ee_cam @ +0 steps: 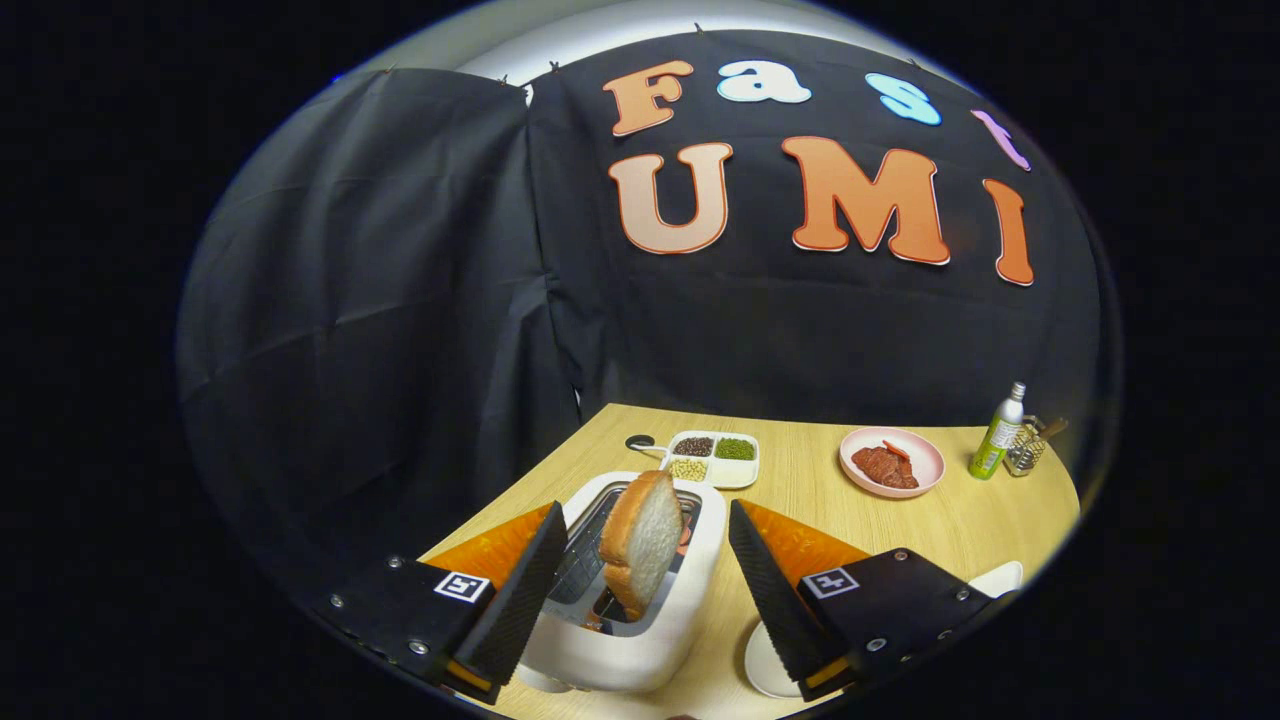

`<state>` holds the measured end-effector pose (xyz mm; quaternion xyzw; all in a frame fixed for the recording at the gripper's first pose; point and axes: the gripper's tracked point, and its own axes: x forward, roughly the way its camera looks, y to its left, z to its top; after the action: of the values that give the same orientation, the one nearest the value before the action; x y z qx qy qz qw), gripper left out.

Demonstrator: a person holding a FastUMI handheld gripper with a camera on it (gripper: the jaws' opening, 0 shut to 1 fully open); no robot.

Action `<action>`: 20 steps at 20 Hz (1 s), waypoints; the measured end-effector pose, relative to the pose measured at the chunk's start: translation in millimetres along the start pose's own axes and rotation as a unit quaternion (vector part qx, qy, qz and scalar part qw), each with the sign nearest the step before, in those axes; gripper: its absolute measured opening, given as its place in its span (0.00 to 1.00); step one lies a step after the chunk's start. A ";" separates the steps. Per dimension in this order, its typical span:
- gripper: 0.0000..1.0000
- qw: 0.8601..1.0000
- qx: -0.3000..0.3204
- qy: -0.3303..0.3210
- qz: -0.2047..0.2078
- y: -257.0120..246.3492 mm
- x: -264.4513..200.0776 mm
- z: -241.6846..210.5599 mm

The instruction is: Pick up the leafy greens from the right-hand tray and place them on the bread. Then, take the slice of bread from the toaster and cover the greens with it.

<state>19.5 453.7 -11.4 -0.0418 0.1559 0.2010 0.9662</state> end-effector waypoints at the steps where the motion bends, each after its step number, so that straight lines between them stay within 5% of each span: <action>1: 0.97 1.000 -0.004 0.005 -0.003 1.2 5.3 -3.4; 6: 0.97 0.999 -0.010 0.033 -0.021 -0.8 23.3 -24.5; 8: 0.89 0.999 -0.006 0.043 -0.023 -1.6 28.2 -31.2; 12: 0.63 0.998 -0.012 0.046 -0.029 -2.6 32.2 -33.0; 15: 0.23 0.998 -0.006 0.059 -0.025 -1.1 34.1 -38.2; 20: 0.11 0.999 -0.016 0.047 -0.014 2.3 28.4 -30.0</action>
<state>34.8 462.2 -48.9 -0.0683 0.1973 0.1878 0.9598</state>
